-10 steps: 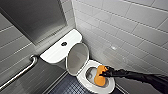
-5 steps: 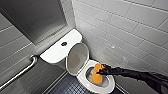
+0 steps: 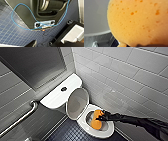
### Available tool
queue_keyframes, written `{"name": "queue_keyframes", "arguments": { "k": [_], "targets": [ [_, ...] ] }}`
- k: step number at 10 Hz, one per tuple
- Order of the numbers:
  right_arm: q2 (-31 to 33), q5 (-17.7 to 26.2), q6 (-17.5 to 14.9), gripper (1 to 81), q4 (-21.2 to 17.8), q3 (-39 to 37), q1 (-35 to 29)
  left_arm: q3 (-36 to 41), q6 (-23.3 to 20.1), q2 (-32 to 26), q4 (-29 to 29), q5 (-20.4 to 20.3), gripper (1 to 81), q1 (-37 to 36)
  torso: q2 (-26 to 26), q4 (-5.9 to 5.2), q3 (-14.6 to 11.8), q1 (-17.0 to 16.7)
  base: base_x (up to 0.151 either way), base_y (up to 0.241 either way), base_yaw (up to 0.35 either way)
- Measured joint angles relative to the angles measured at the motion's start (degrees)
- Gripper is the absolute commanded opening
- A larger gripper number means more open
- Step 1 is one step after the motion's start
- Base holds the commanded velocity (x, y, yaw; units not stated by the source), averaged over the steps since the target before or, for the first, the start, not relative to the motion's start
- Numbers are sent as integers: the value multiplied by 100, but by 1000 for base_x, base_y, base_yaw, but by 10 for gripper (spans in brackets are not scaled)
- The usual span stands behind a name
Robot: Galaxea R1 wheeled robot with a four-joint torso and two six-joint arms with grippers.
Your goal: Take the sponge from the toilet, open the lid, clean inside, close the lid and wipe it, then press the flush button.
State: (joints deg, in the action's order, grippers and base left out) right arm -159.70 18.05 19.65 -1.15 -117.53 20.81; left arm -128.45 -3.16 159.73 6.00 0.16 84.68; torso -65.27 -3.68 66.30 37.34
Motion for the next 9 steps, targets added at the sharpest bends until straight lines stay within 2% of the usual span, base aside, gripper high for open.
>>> {"name": "queue_keyframes", "arguments": {
  "k": [2, 5, 9],
  "targets": [
    [0, -4, 0, 10, 0, 0, -37, -2, 0, 0, 0, -6, 811, -22, 6, 0, 30, -15, 0, 0, 0],
    [2, -4, 0, 10, 5, -44, -113, -29, 0, 13, 0, -5, 811, -22, 9, 0, 236, -19, 0, 0, 0],
    [129, -1, 0, 10, 7, -66, -193, -74, 0, 63, 0, 2, 811, -17, -149, 0, 256, 72, 0, 0, 0]
  ]
}}
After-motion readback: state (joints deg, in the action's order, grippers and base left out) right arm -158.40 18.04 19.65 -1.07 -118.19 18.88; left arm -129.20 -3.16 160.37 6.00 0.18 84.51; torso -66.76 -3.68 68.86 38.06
